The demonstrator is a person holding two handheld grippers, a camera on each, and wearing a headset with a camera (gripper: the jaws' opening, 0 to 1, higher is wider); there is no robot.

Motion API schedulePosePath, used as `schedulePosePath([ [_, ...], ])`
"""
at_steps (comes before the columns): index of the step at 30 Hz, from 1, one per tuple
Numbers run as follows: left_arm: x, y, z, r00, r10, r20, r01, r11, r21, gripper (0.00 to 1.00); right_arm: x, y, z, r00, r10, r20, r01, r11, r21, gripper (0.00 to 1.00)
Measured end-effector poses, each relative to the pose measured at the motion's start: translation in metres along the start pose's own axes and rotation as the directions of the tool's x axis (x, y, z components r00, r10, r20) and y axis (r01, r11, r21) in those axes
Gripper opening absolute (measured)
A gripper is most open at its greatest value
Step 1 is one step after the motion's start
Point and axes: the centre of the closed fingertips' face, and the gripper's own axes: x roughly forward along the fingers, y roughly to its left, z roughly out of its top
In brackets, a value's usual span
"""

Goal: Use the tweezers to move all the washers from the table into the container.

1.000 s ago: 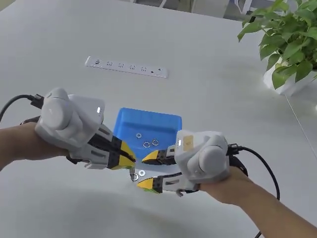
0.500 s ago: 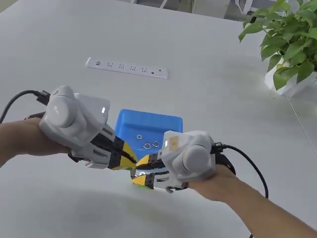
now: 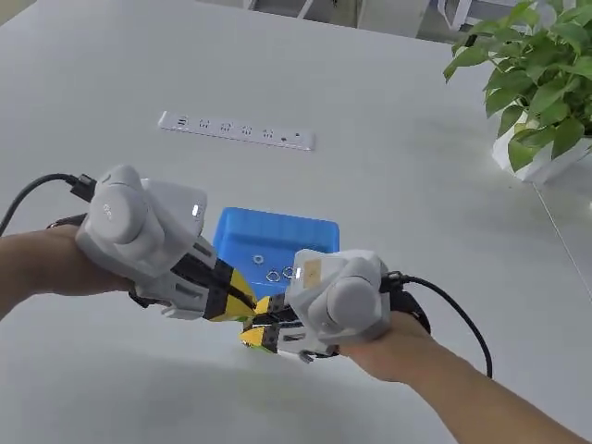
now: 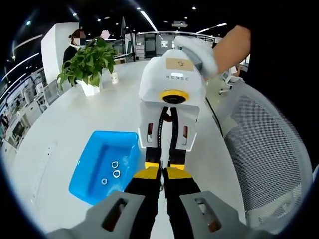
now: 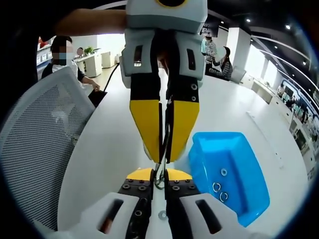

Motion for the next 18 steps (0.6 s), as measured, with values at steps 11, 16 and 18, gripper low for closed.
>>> schedulePosePath([
  [11,0.0015,0.0009,0.0003,0.9996,0.029,0.005,-0.029,0.999,-0.038,0.08,-0.0006,-0.0001,-0.0006,0.9998,-0.009,0.02,0.009,1.0,0.015,0.08],
  [16,-0.0005,0.0004,0.0044,0.9988,0.04,0.028,-0.038,0.997,-0.066,0.15,0.0006,-0.0001,0.0007,0.9998,-0.01,0.019,0.009,1.0,0.016,0.08],
  [18,-0.0017,0.0013,0.0043,0.9984,0.048,0.03,-0.046,0.996,-0.07,0.19,0.0008,-0.0002,0.0008,0.9998,-0.01,0.018,0.01,1.0,0.017,0.08],
])
